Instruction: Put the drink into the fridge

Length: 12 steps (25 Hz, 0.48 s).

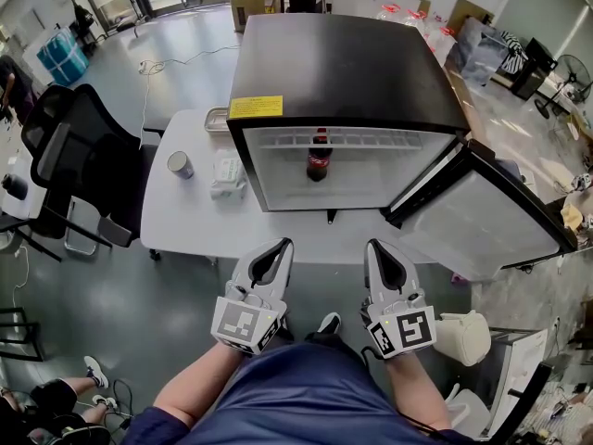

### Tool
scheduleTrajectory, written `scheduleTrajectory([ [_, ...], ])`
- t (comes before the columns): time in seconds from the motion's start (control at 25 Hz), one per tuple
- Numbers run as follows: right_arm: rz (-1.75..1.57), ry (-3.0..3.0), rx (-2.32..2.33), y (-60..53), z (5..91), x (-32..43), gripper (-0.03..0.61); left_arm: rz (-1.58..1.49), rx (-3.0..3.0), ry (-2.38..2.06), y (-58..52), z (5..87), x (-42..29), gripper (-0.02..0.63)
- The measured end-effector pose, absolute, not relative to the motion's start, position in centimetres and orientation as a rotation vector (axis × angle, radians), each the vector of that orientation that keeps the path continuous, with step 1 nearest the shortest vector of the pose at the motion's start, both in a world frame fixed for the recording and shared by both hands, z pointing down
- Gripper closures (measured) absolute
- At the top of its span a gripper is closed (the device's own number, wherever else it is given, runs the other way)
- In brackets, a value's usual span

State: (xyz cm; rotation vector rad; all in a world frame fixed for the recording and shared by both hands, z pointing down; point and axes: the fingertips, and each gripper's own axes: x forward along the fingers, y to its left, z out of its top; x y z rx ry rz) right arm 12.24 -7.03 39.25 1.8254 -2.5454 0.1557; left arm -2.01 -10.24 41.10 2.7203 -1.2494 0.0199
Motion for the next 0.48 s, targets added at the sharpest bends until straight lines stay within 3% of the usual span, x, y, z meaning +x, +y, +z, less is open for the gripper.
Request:
scheduleTrajectory([
  [0.48,0.162,-2.557,1.809,-6.98,39.39,12.13,0.574,0.027,2.714,-1.258,-10.18,41.29,-1.96,0.609],
])
